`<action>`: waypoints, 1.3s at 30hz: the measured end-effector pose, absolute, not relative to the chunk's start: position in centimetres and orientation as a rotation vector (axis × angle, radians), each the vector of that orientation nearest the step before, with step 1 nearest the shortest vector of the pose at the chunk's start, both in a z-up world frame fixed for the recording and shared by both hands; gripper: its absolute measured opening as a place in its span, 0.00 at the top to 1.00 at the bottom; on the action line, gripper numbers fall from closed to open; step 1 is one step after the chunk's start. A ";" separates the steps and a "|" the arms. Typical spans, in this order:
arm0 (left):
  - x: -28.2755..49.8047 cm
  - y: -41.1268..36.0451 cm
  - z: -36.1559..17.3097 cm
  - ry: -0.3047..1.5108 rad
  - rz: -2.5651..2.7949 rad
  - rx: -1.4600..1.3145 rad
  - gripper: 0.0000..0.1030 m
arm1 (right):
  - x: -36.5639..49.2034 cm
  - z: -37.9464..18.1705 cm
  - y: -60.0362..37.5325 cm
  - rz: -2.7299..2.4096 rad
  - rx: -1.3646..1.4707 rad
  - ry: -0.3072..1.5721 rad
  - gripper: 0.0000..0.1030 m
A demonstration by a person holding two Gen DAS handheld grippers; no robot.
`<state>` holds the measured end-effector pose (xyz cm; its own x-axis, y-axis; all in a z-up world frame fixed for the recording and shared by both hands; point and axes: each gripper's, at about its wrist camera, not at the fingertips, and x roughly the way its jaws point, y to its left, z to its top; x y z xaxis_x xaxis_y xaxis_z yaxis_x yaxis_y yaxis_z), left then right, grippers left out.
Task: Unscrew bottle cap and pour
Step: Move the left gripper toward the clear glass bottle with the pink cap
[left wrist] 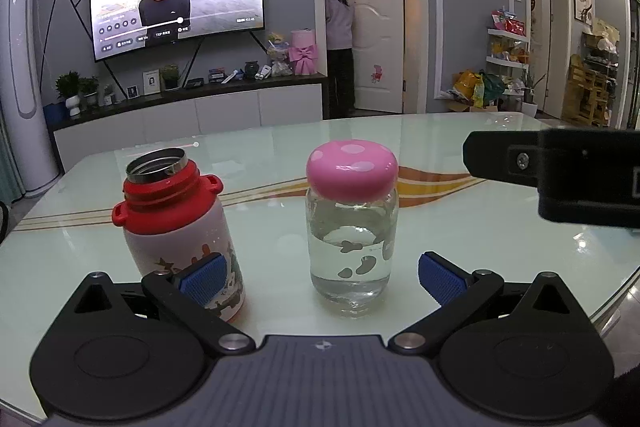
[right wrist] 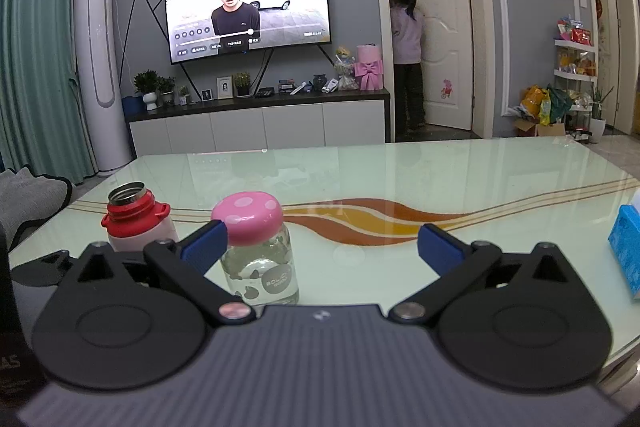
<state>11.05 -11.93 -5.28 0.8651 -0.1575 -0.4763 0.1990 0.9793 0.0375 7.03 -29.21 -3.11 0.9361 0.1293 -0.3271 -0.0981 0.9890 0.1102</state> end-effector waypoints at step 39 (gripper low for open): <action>13.0 -12.0 -6.0 0.490 -0.234 0.051 0.02 | 6.8 -2.9 -29.0 0.132 0.088 0.335 0.00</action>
<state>12.99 -11.98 -6.00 0.8559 -0.2108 -0.4722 0.2351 0.9719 -0.0077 6.80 -29.05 -2.94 0.9358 0.1438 -0.3218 -0.1145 0.9875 0.1081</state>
